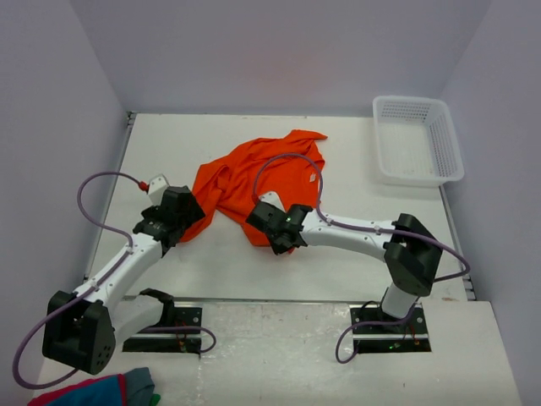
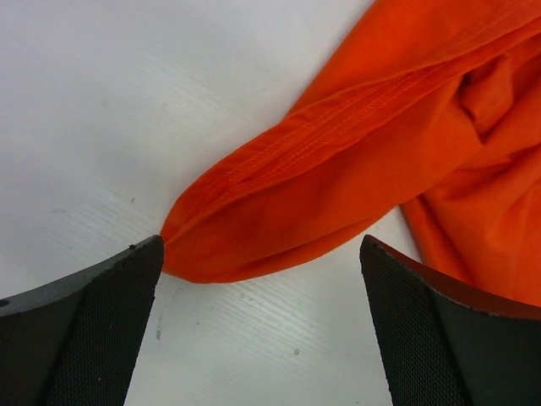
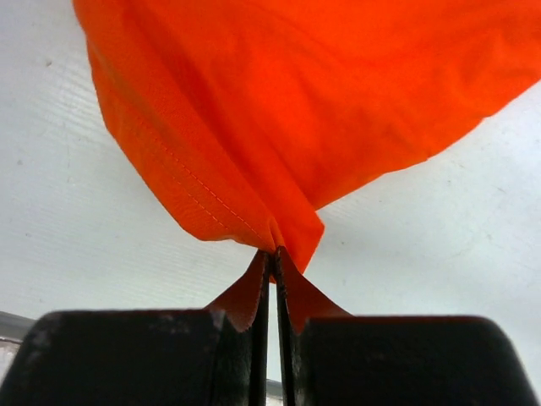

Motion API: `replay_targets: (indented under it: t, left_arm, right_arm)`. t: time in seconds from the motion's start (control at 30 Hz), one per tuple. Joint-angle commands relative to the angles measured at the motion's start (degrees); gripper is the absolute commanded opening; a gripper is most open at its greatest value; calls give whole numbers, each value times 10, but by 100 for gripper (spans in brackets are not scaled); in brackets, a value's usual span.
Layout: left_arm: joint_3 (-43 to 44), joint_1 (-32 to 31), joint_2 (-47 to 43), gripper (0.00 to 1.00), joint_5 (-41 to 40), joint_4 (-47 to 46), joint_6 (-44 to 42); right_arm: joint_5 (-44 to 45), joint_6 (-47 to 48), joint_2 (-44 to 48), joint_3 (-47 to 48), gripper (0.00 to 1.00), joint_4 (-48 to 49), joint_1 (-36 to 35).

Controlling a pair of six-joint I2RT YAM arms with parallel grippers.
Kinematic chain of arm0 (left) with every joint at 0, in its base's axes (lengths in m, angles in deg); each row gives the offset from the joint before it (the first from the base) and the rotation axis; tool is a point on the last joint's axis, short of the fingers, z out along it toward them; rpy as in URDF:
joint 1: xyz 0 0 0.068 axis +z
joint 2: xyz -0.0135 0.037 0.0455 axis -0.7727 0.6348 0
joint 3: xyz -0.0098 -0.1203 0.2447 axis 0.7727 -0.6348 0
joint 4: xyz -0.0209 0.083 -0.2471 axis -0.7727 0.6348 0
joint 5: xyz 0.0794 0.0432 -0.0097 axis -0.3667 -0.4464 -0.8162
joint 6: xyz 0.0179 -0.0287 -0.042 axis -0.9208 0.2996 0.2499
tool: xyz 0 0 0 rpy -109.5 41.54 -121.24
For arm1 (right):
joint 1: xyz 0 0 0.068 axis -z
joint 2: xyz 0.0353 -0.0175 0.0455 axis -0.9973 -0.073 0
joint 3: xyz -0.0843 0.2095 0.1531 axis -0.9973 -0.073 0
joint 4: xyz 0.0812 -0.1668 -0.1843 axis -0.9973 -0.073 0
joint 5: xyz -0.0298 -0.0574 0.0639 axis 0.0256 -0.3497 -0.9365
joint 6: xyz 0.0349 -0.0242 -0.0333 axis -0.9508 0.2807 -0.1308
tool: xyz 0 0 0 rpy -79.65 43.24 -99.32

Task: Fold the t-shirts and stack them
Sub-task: Flatten out the tshirt

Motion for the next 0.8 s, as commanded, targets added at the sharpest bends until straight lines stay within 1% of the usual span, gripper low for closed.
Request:
replay_targets:
  t: [0.0,0.03,0.13,0.17,0.23,0.27,0.33,0.37,0.57,0.77]
  left_arm:
    - [29,4,13,98,-48,54,27]
    - [29,4,14,97,-51,63,37]
    - [17,4,25,90,-56,73,61]
    - [7,4,29,84,-54,71,71]
    - [-3,5,33,75,-52,59,78]
    - [-7,4,38,65,-47,56,79]
    - [-10,8,44,56,-33,45,79]
    - [-16,9,50,53,-15,39,79]
    - [-50,35,69,53,-4,21,73]
    - [-55,49,48,57,-13,34,72]
  right_arm:
    - [25,-4,37,-2,0,7,19]
    - [16,1,52,-4,0,14,22]
    - [2,12,73,-17,0,30,34]
    - [-10,14,85,-21,0,34,38]
    - [-17,20,94,-32,0,44,46]
    - [-20,21,101,-38,0,47,48]
    - [-25,24,108,-50,0,53,53]
    - [-26,26,112,-54,0,55,55]
    - [-43,34,154,-89,0,69,82]
    - [-48,44,175,-105,0,72,97]
